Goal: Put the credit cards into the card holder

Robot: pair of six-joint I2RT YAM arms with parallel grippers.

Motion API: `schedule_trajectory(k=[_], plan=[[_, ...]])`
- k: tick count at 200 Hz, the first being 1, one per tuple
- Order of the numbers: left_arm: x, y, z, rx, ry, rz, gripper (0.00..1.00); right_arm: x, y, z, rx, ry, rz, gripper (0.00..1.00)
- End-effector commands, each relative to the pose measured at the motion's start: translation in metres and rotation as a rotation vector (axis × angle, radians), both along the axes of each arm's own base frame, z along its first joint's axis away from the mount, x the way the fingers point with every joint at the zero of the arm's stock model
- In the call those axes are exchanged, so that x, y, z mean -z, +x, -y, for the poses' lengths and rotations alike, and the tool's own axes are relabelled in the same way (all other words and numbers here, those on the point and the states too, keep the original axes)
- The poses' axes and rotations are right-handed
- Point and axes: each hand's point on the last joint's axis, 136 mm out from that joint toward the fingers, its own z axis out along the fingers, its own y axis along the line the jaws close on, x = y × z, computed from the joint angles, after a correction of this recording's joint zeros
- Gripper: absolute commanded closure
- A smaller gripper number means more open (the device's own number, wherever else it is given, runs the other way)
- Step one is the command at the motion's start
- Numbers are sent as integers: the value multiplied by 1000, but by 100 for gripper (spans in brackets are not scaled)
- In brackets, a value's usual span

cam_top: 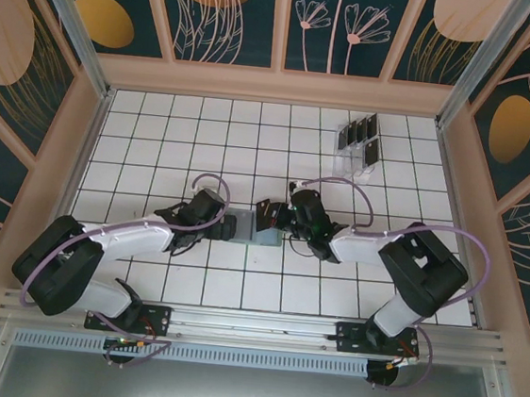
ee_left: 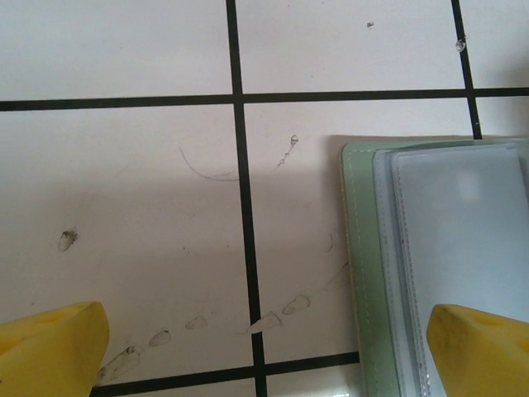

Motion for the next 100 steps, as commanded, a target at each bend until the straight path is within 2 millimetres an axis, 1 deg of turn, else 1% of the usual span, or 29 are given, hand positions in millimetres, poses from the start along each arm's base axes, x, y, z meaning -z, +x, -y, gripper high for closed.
schedule_trajectory(k=[1, 20, 45, 100], plan=[[-6, 7, 0, 31, 42, 17, 1, -22, -4, 2, 22, 106, 13, 100], [-7, 10, 3, 45, 51, 20, 2, -26, -7, 9, 59, 160, 14, 100], [-7, 14, 7, 63, 62, 18, 2, -21, -12, 16, 99, 181, 4, 100], [-1, 17, 5, 63, 98, 6, 2, -14, -18, 17, 121, 206, 2, 100]])
